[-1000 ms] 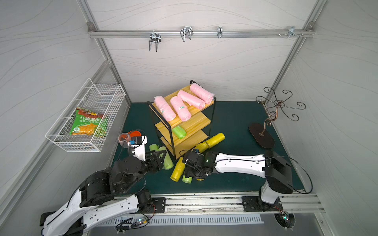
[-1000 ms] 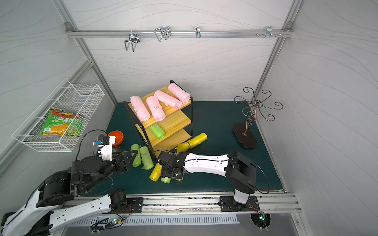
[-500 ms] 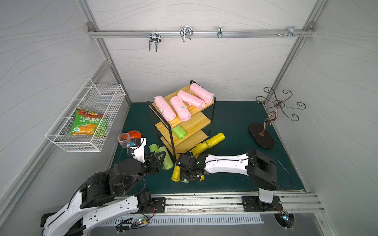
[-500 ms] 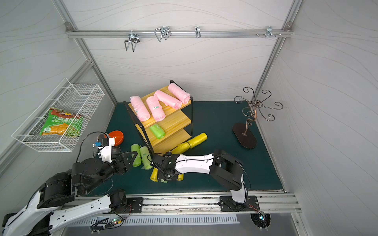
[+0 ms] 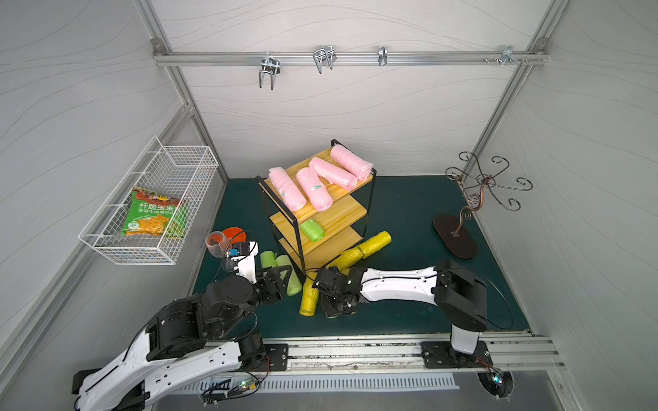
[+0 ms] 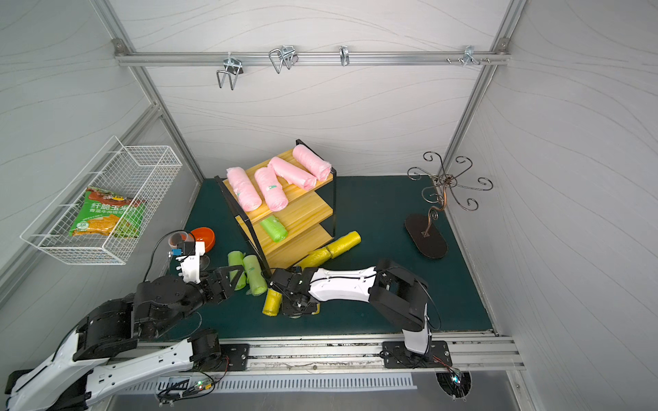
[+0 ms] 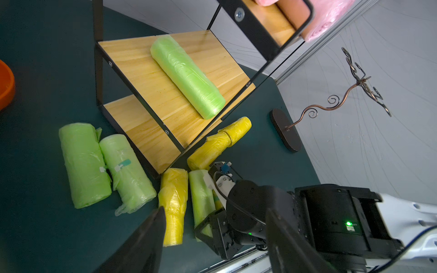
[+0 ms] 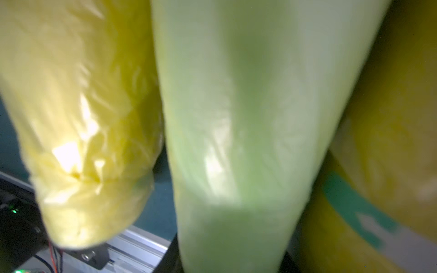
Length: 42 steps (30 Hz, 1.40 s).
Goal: Sort the rolls of trash bags by color and place them on the shelf
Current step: Pick up the roll of trash bags from the center of the board.
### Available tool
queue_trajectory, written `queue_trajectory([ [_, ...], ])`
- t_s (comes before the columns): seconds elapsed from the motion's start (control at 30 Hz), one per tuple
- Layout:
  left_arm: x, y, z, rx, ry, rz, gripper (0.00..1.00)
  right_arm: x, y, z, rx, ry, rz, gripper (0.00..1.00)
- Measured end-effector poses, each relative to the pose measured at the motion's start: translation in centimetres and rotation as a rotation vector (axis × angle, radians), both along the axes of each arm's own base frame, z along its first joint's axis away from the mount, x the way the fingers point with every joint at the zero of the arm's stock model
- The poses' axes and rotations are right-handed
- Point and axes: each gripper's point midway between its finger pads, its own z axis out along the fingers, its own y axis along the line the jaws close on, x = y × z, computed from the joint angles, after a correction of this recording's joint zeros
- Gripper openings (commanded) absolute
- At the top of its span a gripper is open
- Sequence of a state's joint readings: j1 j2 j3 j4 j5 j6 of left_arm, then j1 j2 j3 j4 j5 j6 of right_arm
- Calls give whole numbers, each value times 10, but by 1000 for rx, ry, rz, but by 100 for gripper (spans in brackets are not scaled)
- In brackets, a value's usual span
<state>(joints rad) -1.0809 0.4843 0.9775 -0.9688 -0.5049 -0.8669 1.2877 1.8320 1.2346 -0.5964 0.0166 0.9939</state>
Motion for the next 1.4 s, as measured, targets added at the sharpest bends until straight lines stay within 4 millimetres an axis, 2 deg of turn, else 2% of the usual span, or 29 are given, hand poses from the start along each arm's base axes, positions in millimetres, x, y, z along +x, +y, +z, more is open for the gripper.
queue_trajectory([
  [0.1,0,-9,-5,-2,34,-14,86,0,-15,44,49,-69,87,0],
  [0.17,1,-21,-5,-30,45,-37,99,-3,-28,90,147,-133,145,0],
  [0.27,1,-42,-3,-89,50,-94,99,-12,-53,164,344,-244,231,0],
  [0.37,-2,-69,5,-163,46,-180,99,-24,-77,223,521,-328,307,0],
  [0.5,-6,-109,28,-273,21,-317,99,-33,-94,264,651,-358,379,0],
  [0.6,-9,-133,48,-351,-11,-406,99,-40,-92,277,706,-332,431,0],
  [0.73,-17,-152,67,-418,-44,-504,99,-55,-81,278,754,-247,503,0],
  [0.87,-24,-155,85,-473,-84,-555,99,-66,-72,284,813,-190,551,0],
  [0.97,-26,-152,90,-485,-97,-562,97,-72,-66,294,871,-168,575,0],
  [1.07,-27,-151,91,-490,-103,-562,88,-75,-59,300,909,-137,584,0],
  [1.17,-27,-150,89,-492,-104,-563,70,-73,-51,298,917,-107,579,0],
  [1.27,-25,-149,85,-485,-99,-549,46,-68,-46,299,930,-89,564,0],
  [1.37,-24,-147,89,-514,-98,-534,9,-63,-46,299,934,-77,552,0],
  [1.4,-23,-147,90,-518,-99,-528,0,-62,-46,299,936,-76,550,0],
])
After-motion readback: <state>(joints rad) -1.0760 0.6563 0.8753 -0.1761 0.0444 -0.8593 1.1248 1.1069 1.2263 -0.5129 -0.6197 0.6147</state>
